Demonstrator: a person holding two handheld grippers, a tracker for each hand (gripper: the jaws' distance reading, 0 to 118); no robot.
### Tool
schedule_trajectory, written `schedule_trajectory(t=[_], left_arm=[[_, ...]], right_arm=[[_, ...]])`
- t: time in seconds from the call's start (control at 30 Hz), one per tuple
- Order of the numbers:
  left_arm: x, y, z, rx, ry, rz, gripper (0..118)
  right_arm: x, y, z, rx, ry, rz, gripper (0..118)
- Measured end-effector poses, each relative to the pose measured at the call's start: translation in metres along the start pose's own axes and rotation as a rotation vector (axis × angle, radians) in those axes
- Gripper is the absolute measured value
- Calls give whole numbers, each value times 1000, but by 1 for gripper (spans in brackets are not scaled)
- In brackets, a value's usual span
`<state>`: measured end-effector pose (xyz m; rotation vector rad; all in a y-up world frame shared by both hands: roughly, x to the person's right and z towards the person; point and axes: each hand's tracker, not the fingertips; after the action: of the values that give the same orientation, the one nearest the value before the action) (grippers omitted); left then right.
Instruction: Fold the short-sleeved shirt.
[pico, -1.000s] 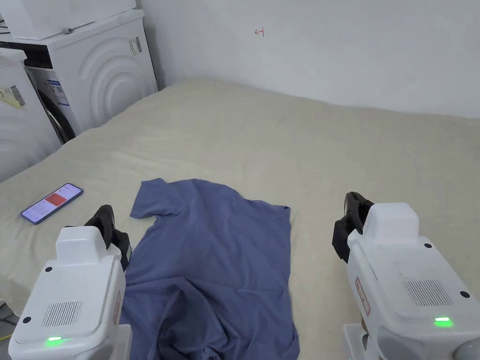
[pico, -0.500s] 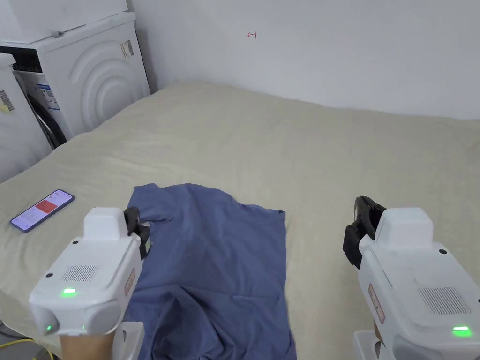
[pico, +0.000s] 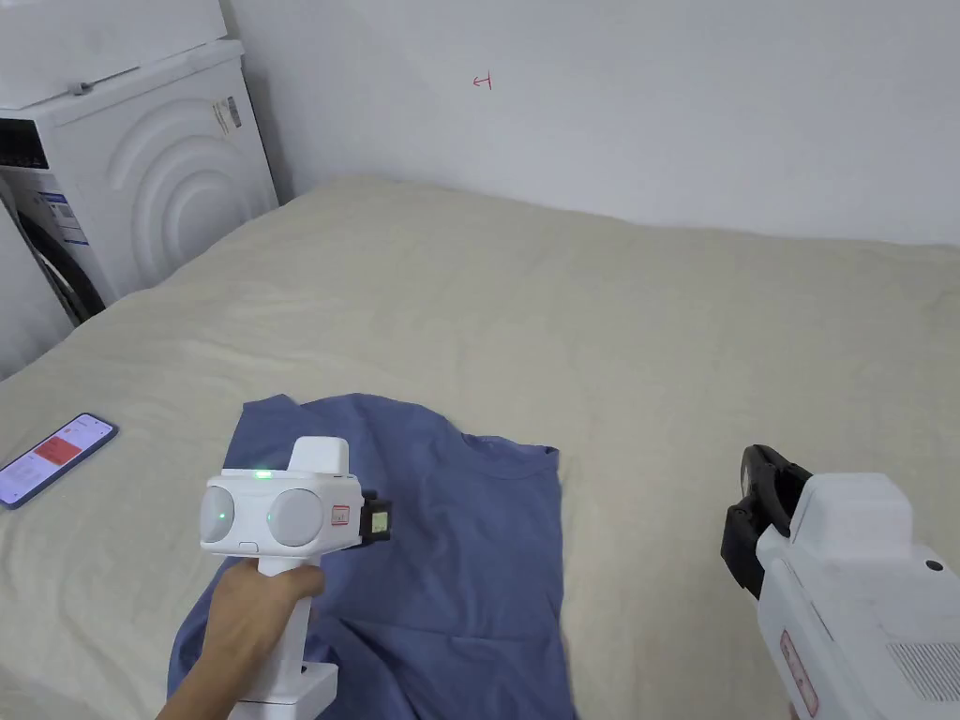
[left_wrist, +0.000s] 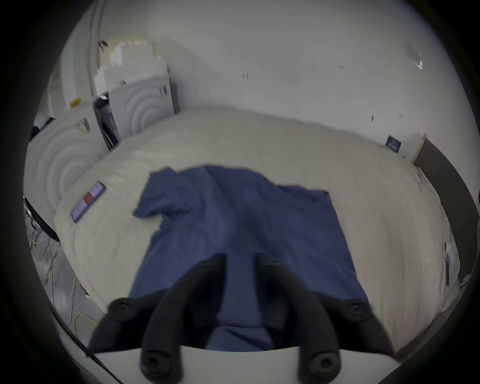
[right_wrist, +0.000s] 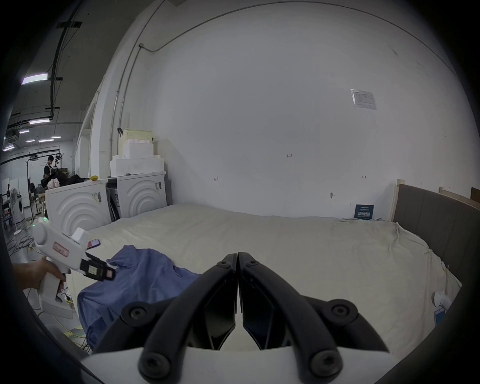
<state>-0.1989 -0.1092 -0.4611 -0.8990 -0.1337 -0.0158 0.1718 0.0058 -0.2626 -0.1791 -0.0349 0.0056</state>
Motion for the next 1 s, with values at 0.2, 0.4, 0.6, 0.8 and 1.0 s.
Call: schedule_trajectory(t=[0.2,0.4,0.6,0.8,1.0], left_arm=[[1,-2,-43,-158,36,7,110],[3,-10,-68,-283,90,-13,110],[5,-24,-71,-328,68,62,73],[3,-19,-63,-303,28,64,7],[3,-20,-45,-213,-40,133,0]], right_arm=[[14,-10,-8,-23,-21,6,1],[24,-18,-12,-42,-34,16,1],[28,-23,-12,-54,-35,18,1],[30,-23,-8,-51,-35,19,1],[36,-19,-2,-40,-39,6,1]])
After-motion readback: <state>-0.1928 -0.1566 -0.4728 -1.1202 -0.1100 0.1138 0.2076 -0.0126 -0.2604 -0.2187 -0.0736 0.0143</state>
